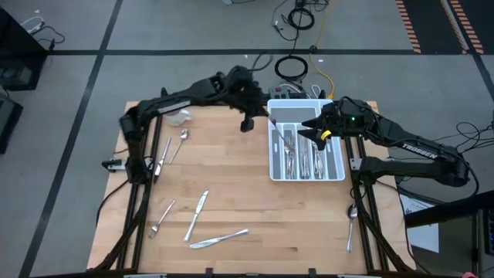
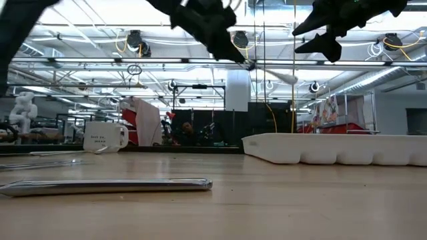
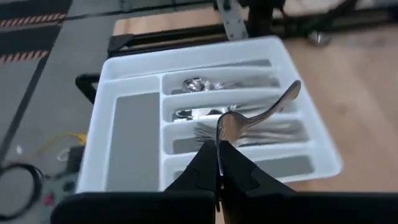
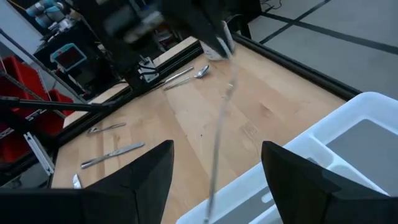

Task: Sort silverware
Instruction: Put the silver fork into the silverware tray

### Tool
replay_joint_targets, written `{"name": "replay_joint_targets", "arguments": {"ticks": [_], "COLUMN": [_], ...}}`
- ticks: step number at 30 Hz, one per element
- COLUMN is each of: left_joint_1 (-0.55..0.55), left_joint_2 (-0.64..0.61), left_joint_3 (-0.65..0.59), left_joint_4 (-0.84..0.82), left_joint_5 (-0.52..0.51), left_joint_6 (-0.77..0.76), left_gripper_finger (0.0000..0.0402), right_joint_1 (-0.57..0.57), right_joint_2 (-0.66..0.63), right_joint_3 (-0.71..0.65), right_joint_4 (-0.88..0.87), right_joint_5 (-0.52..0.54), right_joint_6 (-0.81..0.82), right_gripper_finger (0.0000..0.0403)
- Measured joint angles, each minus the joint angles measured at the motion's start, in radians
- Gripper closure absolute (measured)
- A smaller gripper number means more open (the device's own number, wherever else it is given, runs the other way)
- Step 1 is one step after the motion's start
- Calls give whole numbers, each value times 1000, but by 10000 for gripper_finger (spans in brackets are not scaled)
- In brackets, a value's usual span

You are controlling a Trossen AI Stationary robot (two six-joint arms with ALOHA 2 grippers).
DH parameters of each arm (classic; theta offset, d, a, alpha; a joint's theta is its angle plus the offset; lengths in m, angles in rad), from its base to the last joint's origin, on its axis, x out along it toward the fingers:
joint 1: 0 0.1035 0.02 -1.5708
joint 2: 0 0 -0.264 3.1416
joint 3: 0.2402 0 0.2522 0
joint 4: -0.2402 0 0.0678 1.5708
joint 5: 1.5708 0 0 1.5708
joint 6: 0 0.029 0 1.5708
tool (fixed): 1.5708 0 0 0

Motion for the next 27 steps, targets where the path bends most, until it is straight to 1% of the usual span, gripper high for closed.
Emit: {"name": "replay_joint_targets", "arguments": {"ticks": [3,5,8,12,14,17,22,25,27], "left_joint_1": [12,17,19,17,12,5,-10,-18,-23], "left_joint_2": [108,180,272,359,395,425,450,465,472], "left_joint_3": [136,216,318,421,450,455,457,457,457], "left_joint_4": [-88,-122,-145,-191,-202,-213,-220,-204,-224], "left_joint_5": [16,37,69,95,95,93,83,81,78], "left_joint_6": [131,181,207,246,254,262,331,347,375], "left_gripper_finger": [401,401,401,401,401,401,401,401,401], "right_joint_1": [0,0,0,0,0,0,0,0,0], "right_joint_2": [-10,-18,-32,-47,-51,-52,-52,-52,-52], "right_joint_3": [0,0,0,0,0,0,0,0,0], "right_joint_4": [1,1,1,0,0,0,0,0,0], "right_joint_5": [0,3,20,23,23,23,23,23,23], "right_joint_6": [3,9,9,9,9,9,9,9,8], "right_gripper_finger": [167,167,167,167,167,167,167,167,167]}}
